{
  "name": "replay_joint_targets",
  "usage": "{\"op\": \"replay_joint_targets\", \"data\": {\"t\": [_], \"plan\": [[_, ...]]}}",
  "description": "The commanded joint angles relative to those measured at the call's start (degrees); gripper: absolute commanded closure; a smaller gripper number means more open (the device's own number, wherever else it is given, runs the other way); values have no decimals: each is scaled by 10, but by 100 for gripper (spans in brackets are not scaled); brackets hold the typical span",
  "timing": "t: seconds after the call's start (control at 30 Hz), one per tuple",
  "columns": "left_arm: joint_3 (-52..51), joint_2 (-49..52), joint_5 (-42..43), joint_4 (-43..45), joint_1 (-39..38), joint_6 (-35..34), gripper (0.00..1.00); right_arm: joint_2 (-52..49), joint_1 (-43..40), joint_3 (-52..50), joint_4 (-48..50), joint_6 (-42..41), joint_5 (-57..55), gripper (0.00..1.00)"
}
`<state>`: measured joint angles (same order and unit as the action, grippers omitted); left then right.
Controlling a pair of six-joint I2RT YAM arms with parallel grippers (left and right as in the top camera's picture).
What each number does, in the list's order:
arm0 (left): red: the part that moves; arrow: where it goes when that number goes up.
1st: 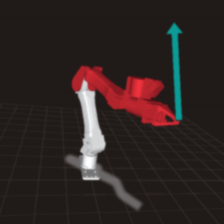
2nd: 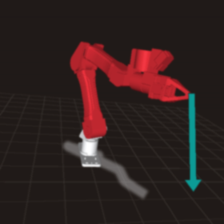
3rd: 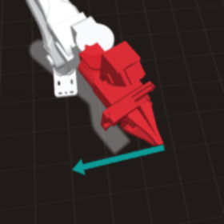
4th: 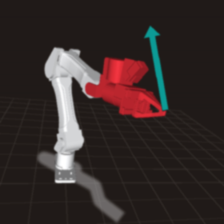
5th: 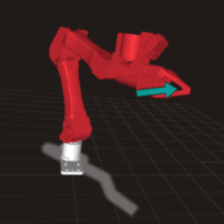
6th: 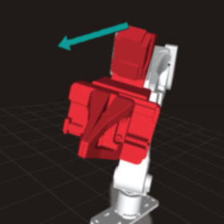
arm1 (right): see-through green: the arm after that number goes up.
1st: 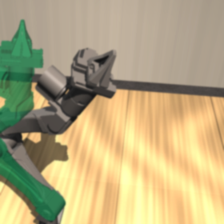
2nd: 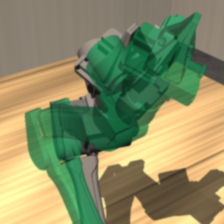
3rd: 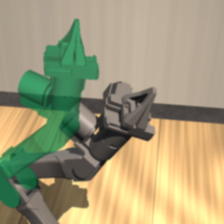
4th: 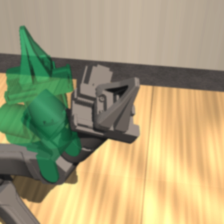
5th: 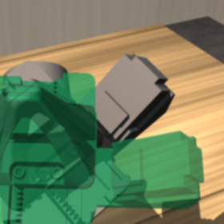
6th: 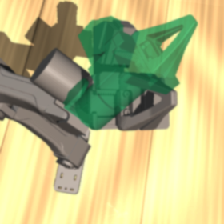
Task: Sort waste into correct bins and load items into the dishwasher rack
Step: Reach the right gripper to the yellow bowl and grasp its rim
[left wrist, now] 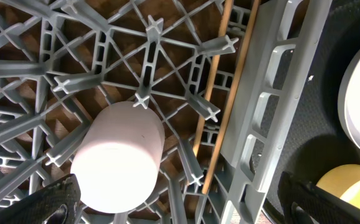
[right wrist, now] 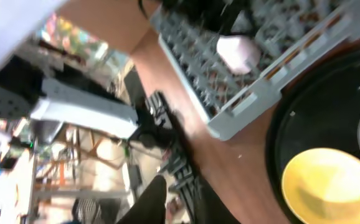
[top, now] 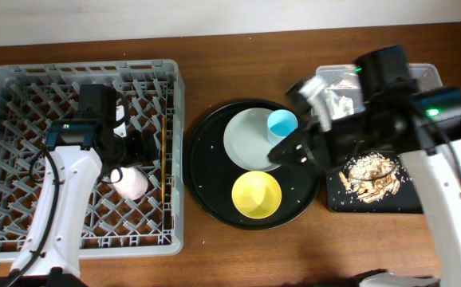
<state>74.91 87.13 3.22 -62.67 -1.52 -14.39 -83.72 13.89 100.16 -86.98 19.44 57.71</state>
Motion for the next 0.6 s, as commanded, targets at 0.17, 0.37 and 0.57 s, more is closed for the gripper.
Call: {"op": "replay_joint_targets", "data": {"t": [0.17,0.37,0.57], "plan": [[9,1,4,1,2,1,1,0,214,-232,248,-297,-398,74],[9,1,5,1,2,1,1,0,316,-395,442,-339,-475,66],[9,1,4,1,2,1,1,0,327,-475,510,-339,-551,52]]}}
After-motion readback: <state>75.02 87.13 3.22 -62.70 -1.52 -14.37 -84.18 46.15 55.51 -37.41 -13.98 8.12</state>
